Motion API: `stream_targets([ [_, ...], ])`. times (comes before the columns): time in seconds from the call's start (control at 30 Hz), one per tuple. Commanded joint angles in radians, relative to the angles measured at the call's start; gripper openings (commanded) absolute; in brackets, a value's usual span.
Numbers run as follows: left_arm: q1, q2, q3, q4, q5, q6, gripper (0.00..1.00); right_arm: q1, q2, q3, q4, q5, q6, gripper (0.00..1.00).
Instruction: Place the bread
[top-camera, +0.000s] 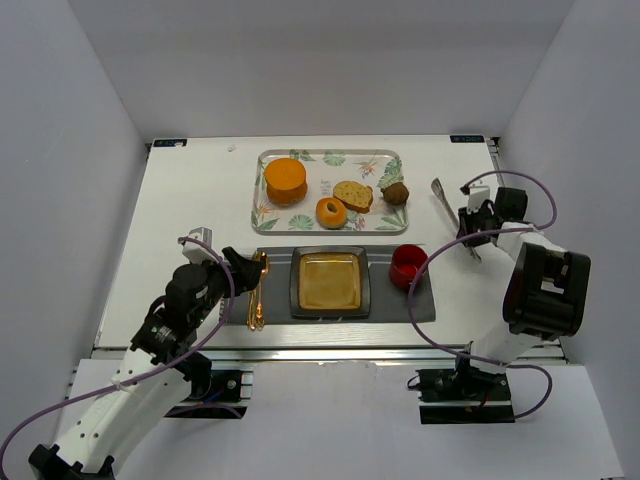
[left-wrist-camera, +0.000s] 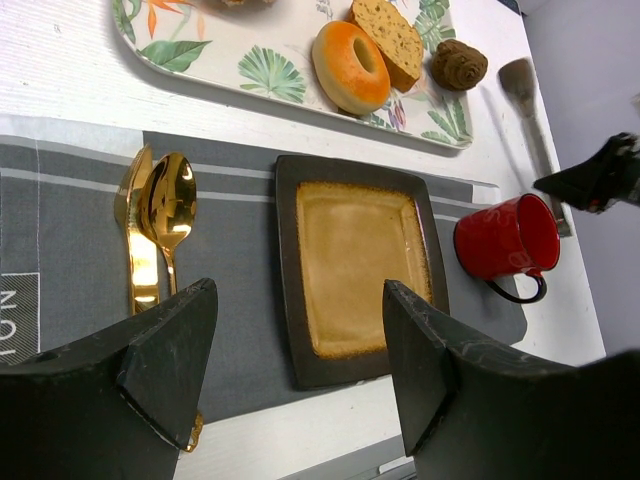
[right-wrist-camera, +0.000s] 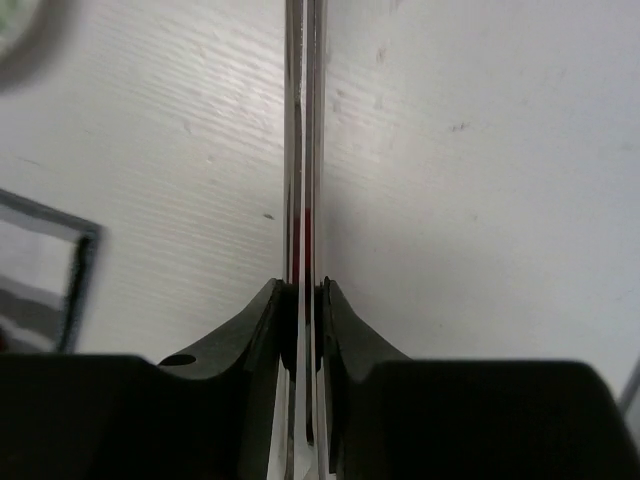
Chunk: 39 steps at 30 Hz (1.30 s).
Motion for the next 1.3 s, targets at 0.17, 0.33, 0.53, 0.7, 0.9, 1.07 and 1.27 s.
stream_targets([
  [0.17, 0.000, -0.003, 0.037, 0.002, -0.014, -0.004, 0.76, 0.170, -0.180, 0.252, -0.094, -0.159, 0.064, 0.20],
  [0.33, 0.000, -0.008, 0.057, -0.017, -0.023, 0.001, 0.76, 0.360, -0.157, 0.396, -0.092, -0.147, 0.138, 0.40],
  [0.53, 0.000, -0.057, 0.077, -0.069, -0.049, -0.002, 0.76, 0.500, -0.045, 0.560, -0.110, -0.122, 0.153, 0.45],
  [0.7, 0.000, -0.107, 0.085, -0.136, -0.076, -0.016, 0.76, 0.624, 0.021, 0.657, -0.158, -0.073, 0.039, 0.45],
  [0.9, 0.000, -0.172, 0.083, -0.196, -0.110, -0.037, 0.76, 0.762, 0.081, 0.683, -0.187, 0.010, -0.086, 0.48],
  [1.07, 0.000, -0.207, 0.079, -0.225, -0.125, -0.050, 0.76, 0.799, 0.116, 0.685, -0.198, 0.060, -0.129, 0.50],
  [1.27, 0.000, -0.210, 0.074, -0.225, -0.129, -0.053, 0.76, 0.836, 0.127, 0.662, -0.167, 0.123, -0.186, 0.54],
])
